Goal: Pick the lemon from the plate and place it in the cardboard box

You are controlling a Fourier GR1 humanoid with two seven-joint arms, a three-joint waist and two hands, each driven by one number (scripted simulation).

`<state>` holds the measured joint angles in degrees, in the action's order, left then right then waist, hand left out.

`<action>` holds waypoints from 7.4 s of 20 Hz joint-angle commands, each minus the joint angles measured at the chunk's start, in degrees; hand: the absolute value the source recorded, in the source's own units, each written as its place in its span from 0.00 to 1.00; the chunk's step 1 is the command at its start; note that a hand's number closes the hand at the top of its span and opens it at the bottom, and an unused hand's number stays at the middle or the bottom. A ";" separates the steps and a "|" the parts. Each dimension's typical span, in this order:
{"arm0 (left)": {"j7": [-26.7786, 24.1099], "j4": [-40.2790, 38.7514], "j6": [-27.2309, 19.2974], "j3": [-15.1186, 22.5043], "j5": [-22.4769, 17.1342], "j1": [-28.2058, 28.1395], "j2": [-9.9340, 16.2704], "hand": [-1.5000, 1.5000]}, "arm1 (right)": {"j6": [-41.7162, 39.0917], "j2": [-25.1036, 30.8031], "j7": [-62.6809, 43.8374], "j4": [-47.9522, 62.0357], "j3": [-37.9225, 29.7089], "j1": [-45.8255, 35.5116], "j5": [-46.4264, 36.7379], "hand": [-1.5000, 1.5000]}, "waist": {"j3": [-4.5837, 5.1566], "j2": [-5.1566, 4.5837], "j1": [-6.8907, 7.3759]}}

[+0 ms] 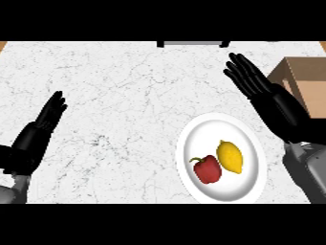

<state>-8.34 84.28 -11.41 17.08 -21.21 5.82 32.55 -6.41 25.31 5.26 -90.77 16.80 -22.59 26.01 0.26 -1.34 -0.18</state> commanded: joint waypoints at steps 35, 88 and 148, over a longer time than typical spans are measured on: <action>3.79 4.43 5.72 0.50 11.24 7.48 -1.86 0.50 | -33.10 25.69 -21.84 -25.26 12.41 -8.64 -40.35 0.00 | -0.17 1.66 0.39; 2.12 1.43 21.70 -15.17 24.56 7.19 -14.25 0.50 | -33.32 -0.45 -11.27 -0.65 12.79 0.34 -87.26 0.00 | -0.25 1.30 0.37; 6.48 2.74 22.93 -15.17 28.90 11.39 -20.14 0.50 | -10.75 39.80 34.98 18.35 -24.12 5.39 -33.40 1.00 | -0.30 0.59 2.93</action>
<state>-2.96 87.57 11.54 1.35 7.53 15.13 13.40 -15.91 62.83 39.16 -80.63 -11.08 -9.98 -1.69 -0.01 -0.60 2.01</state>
